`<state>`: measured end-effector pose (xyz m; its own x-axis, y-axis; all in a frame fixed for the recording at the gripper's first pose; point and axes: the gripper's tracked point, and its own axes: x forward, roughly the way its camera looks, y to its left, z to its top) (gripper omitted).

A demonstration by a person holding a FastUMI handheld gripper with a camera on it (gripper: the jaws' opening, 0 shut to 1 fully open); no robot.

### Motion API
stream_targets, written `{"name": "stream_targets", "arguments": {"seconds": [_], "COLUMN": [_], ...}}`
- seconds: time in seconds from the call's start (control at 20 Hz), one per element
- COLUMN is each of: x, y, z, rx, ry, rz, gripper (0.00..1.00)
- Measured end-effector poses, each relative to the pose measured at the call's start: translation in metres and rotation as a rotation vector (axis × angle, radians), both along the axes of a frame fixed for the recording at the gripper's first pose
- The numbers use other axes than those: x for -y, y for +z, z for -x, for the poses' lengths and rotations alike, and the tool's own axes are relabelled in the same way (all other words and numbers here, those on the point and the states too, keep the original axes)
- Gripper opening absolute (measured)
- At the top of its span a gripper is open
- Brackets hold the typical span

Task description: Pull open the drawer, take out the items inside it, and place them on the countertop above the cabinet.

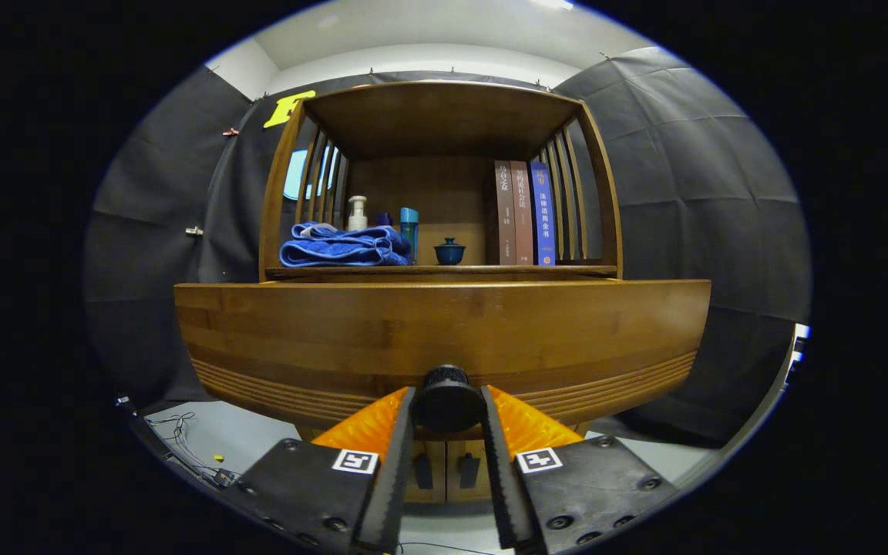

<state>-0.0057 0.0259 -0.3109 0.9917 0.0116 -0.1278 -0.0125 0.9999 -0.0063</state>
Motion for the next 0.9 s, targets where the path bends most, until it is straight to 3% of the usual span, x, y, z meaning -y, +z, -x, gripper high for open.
{"name": "stream_targets", "arguments": {"seconds": [0.15,0.5,0.65,0.8,0.9], "x": [0.010,0.019,0.015,0.002,0.009], "y": [0.020,0.101,0.143,0.159,0.165], "z": [0.009,0.036,0.023,-0.001,-0.020], "rx": [0.028,-0.053,-0.136,-0.290,-0.378], "ry": [-0.037,-0.114,-0.138,-0.128,-0.170], "rz": [-0.023,0.049,0.121,0.128,0.144], "gripper": [0.99,0.98,0.98,0.99,0.99]}}
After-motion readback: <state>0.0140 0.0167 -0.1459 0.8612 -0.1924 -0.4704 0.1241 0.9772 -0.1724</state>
